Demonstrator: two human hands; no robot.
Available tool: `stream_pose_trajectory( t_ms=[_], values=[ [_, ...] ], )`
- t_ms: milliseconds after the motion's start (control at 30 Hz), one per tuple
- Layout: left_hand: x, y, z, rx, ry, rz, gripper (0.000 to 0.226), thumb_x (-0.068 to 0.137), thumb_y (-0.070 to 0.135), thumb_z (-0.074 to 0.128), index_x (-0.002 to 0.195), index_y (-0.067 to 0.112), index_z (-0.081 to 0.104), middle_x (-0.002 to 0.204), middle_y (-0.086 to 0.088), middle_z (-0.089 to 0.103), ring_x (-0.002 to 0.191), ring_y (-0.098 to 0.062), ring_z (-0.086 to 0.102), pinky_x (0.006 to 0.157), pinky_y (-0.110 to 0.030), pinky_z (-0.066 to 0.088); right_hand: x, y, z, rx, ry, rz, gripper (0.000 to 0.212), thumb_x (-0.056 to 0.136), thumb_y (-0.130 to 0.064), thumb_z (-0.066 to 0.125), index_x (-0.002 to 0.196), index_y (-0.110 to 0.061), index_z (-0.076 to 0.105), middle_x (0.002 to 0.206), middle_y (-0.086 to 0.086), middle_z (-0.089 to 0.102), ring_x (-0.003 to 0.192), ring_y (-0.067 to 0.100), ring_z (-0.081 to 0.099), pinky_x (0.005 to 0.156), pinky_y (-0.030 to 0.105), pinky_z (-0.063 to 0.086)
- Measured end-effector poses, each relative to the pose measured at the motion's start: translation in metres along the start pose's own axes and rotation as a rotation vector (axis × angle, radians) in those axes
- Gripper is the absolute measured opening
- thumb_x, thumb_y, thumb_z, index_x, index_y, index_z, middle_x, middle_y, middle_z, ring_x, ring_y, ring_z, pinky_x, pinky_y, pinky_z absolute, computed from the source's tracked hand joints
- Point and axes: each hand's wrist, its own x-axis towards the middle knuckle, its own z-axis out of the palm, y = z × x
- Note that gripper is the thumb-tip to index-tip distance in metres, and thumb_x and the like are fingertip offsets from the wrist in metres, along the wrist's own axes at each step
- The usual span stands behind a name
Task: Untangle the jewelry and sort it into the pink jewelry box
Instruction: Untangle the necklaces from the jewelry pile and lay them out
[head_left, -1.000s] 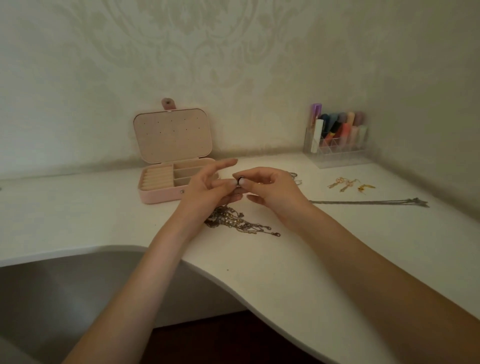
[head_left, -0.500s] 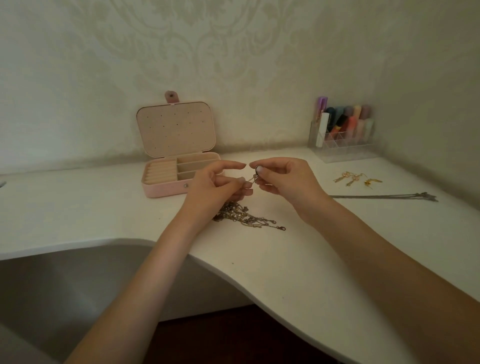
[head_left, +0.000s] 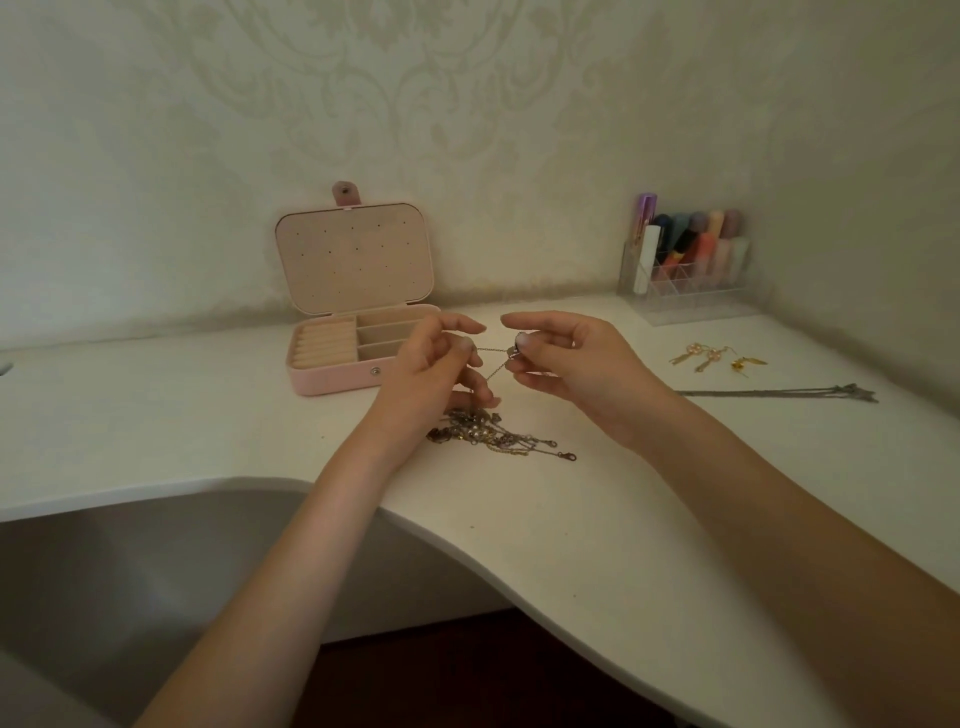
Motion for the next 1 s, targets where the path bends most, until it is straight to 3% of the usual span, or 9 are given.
stream_pose_trajectory(
  t_ms=[133,300,533,733,900,1000],
  values=[
    [0.0000,0.0022,-0.0005,0.016,0.047,0.007,0.013,0.099,0.006,0.041,0.100,0.014,0.052,0.082,-0.004,0.049,0.046,-0.010,0.053,0.049,-0.026,0.052,-0.0014,-0.0003,-0.0001,-0.024,-0.035,0.023,0.018,0.093,-0.001,0.054,0.107,-0.001,0.066,0.085,0.008,0.065,0.078,0.012,0.065,0.080,0.024,0.057],
    [0.0018,0.0012,-0.0020,0.048,0.083,0.039,0.015,0.098,0.005,0.042,0.095,0.016,0.051,0.084,-0.004,0.054,0.040,-0.008,0.050,0.034,-0.017,0.032,-0.0013,-0.0002,0.0026,0.069,-0.018,0.093,0.018,0.094,-0.008,0.055,0.107,0.001,0.064,0.083,0.009,0.066,0.075,0.014,0.066,0.075,0.024,0.058],
    [0.0018,0.0013,-0.0019,0.061,0.094,0.042,0.017,0.098,0.005,0.044,0.093,0.019,0.052,0.086,-0.003,0.055,0.039,-0.007,0.048,0.035,-0.016,0.031,-0.0015,0.0033,0.0049,0.051,-0.004,0.151,0.026,0.093,-0.027,0.058,0.094,-0.002,0.062,0.077,0.008,0.067,0.068,0.015,0.069,0.068,0.025,0.058],
    [0.0017,0.0018,-0.0022,0.059,0.114,0.028,0.016,0.099,0.008,0.042,0.095,0.020,0.051,0.084,-0.001,0.054,0.036,-0.006,0.045,0.035,-0.015,0.029,-0.0013,0.0045,0.0023,0.100,-0.025,0.106,0.016,0.091,-0.002,0.059,0.105,0.002,0.062,0.086,0.013,0.069,0.074,0.015,0.069,0.073,0.024,0.058],
    [0.0021,0.0017,-0.0008,0.048,0.103,0.006,0.013,0.099,0.007,0.041,0.095,0.016,0.049,0.078,-0.002,0.048,0.036,-0.008,0.044,0.035,-0.015,0.028,-0.0009,0.0050,0.0025,-0.023,0.004,0.047,0.018,0.092,-0.002,0.056,0.108,0.000,0.065,0.087,0.012,0.068,0.075,0.013,0.067,0.077,0.024,0.058],
    [0.0024,0.0016,-0.0028,0.011,0.064,-0.012,0.011,0.094,0.007,0.051,0.089,0.018,0.051,0.070,-0.001,0.044,0.043,-0.012,0.045,0.037,-0.019,0.032,0.0010,0.0004,-0.0007,-0.070,0.093,-0.006,0.016,0.094,-0.001,0.052,0.105,0.001,0.064,0.089,0.012,0.067,0.077,0.016,0.068,0.075,0.027,0.058]
  ],
)
